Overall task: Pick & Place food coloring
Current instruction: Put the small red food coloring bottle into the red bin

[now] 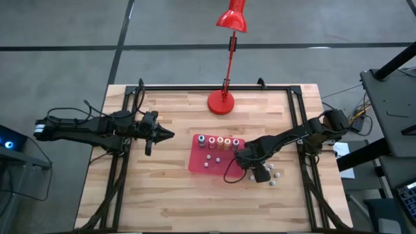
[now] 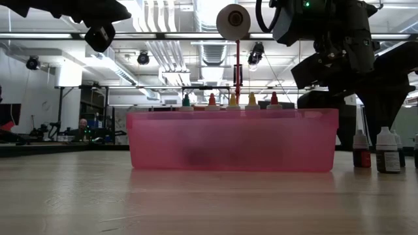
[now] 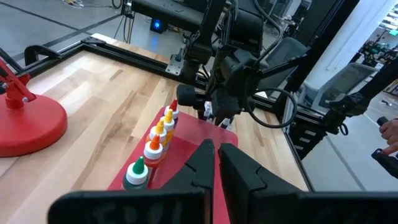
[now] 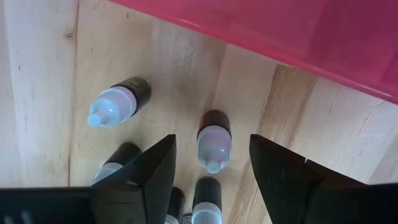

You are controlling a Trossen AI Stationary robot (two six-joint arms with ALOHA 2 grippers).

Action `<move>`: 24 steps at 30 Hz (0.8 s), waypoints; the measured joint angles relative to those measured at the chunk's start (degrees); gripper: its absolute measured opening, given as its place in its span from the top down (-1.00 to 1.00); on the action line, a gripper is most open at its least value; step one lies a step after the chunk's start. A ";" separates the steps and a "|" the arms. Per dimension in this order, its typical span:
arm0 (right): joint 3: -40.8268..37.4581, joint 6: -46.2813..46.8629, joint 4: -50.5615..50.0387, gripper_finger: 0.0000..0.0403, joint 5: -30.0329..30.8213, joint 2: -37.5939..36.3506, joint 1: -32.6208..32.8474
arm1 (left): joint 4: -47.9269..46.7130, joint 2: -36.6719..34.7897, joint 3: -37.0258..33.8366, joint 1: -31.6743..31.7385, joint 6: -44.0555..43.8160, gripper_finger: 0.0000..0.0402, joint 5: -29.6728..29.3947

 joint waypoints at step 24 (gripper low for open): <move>0.03 -0.02 0.31 0.58 -0.04 -0.07 0.00 | -0.01 0.00 0.00 -0.01 -0.11 1.00 0.01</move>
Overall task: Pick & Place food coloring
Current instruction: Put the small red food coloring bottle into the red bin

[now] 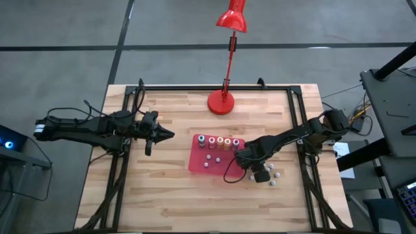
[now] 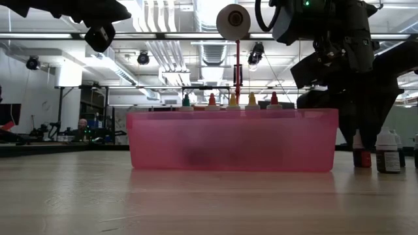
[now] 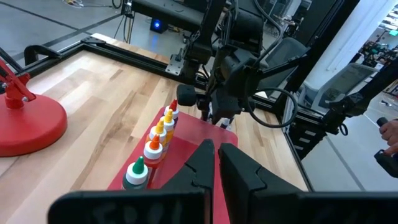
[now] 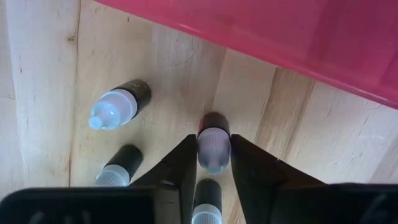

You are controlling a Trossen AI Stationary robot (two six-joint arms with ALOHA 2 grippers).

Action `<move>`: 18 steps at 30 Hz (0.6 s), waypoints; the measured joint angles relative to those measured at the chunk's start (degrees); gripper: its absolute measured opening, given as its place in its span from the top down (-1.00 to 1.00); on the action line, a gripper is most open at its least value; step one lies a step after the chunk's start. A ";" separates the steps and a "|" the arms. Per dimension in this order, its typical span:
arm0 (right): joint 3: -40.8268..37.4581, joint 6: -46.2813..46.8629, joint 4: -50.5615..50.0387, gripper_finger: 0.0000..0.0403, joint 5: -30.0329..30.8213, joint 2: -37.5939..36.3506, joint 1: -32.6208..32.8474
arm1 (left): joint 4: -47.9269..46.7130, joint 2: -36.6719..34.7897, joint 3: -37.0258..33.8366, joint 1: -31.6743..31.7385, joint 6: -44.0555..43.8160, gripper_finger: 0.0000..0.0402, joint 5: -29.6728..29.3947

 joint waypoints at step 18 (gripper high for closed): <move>8.30 -0.65 -12.49 0.73 -0.30 -2.29 0.02 | 0.00 0.00 0.00 0.01 -0.46 1.00 0.01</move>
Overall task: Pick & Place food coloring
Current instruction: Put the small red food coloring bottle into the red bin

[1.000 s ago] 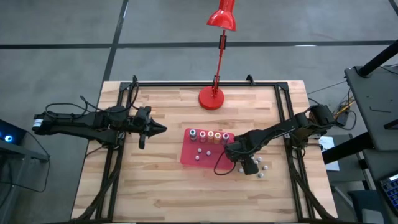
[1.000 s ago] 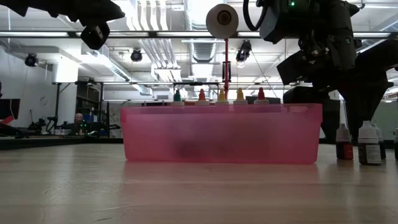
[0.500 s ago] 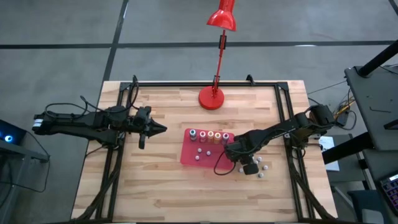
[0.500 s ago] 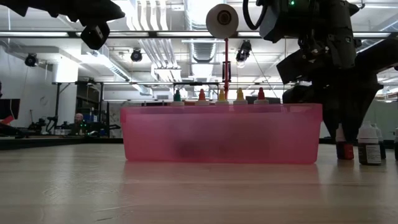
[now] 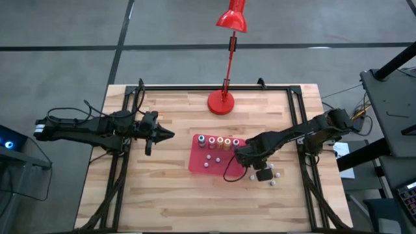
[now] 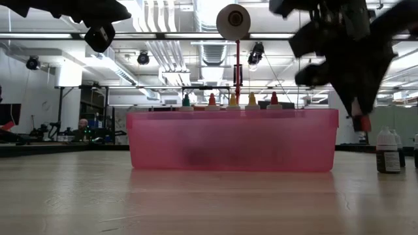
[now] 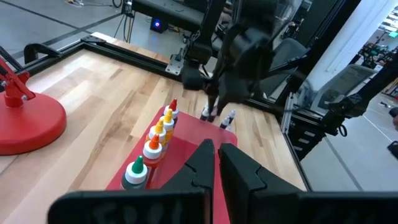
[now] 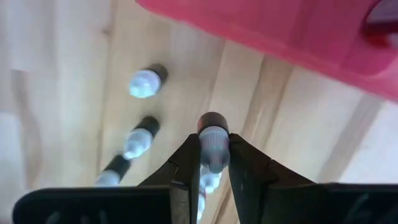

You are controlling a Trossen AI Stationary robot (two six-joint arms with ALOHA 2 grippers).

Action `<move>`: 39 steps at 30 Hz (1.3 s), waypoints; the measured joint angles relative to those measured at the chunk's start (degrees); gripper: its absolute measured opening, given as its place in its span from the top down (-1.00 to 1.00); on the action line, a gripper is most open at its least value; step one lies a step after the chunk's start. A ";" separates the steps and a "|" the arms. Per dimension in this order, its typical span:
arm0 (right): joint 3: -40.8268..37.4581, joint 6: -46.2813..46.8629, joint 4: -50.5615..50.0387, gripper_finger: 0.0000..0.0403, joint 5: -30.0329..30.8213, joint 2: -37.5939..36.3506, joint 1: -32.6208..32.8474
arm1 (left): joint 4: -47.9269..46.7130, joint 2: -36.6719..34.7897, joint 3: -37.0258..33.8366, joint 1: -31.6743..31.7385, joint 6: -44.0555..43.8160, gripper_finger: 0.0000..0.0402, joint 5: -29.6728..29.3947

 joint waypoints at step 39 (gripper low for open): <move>42.59 -21.21 -5.90 0.73 -0.19 22.92 -3.66 | 0.18 -0.01 0.00 0.00 0.04 1.00 0.00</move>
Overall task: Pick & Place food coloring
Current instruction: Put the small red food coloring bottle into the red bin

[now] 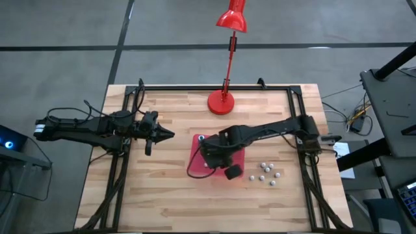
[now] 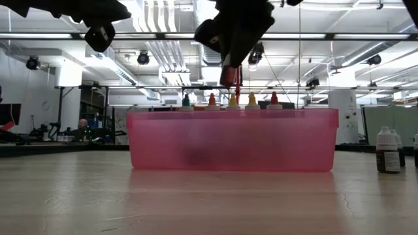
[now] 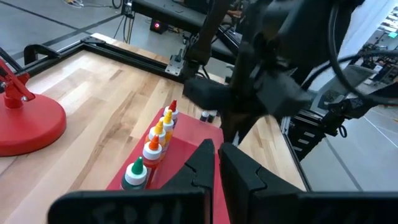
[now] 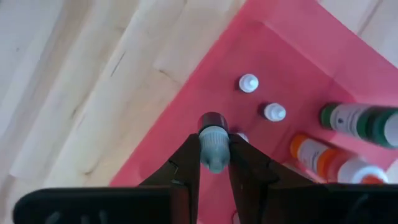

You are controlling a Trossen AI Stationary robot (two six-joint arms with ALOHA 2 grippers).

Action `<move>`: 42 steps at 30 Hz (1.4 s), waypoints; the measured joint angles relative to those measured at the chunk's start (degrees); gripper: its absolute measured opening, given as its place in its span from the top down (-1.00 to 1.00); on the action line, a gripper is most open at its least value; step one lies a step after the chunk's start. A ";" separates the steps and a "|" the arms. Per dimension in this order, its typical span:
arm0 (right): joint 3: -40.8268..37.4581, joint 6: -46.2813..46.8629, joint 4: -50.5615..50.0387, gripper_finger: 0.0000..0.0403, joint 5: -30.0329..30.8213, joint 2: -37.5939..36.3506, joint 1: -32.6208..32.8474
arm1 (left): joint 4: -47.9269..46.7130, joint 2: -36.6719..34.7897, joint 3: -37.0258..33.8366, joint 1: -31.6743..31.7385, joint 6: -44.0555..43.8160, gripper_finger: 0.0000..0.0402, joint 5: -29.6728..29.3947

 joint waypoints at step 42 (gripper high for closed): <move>14.52 -29.89 -2.57 0.73 -0.02 16.22 -0.23 | -0.68 0.01 0.00 0.00 0.20 1.00 -0.02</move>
